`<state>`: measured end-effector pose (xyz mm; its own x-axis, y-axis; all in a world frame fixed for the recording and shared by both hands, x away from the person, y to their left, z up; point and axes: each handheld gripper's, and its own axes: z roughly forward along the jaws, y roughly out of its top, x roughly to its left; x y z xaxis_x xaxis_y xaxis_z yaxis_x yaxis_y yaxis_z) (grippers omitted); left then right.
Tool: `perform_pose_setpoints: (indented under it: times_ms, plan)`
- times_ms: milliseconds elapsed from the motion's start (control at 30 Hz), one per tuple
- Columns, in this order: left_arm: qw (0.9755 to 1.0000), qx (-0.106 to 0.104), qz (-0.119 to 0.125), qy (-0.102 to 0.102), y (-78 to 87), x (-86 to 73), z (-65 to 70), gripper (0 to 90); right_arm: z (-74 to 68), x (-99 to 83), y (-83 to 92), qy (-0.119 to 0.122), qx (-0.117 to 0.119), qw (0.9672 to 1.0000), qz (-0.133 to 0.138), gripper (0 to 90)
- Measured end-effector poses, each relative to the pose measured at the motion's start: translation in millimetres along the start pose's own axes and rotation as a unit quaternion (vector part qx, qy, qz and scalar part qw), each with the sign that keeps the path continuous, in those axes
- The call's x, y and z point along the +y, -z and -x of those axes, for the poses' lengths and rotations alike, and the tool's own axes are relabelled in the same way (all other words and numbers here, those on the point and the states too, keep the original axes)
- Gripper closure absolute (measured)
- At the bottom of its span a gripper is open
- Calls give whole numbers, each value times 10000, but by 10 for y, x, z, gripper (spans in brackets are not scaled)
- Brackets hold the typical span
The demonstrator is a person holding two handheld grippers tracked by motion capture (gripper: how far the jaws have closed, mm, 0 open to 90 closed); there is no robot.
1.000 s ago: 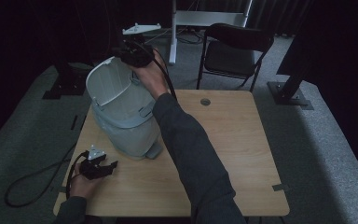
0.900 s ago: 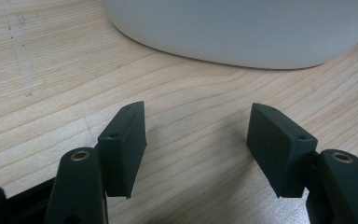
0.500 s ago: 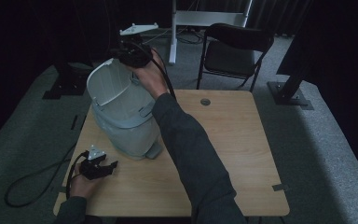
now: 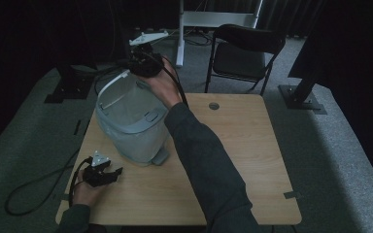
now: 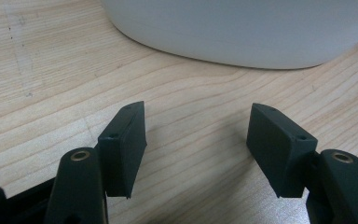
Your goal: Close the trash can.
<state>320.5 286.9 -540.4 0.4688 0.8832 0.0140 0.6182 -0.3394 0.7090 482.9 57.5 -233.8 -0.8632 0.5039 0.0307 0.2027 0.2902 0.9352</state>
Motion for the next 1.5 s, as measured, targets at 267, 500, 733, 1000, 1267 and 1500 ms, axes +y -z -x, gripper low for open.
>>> perform_pose_setpoints:
  times_ms: [267,500,733,1000,1267,1500]
  plan:
    - [10000,6,11,6,-3,0,0,379,20,-340,141,64,48,9999,-141,899]
    - [10000,10,26,11,0,-7,3,379,-21,-597,198,169,86,9994,-281,899]
    - [10000,7,13,13,1,-5,4,378,-78,-724,297,256,187,9992,-264,899]
    - [10000,17,6,18,-1,-1,7,378,-115,-876,369,315,163,9988,-350,899]
    - [10000,17,16,27,-4,1,8,377,-127,-1023,375,292,208,9985,-420,899]
    - [10000,18,19,30,-4,0,9,377,-115,-1062,393,176,277,9989,-333,900]
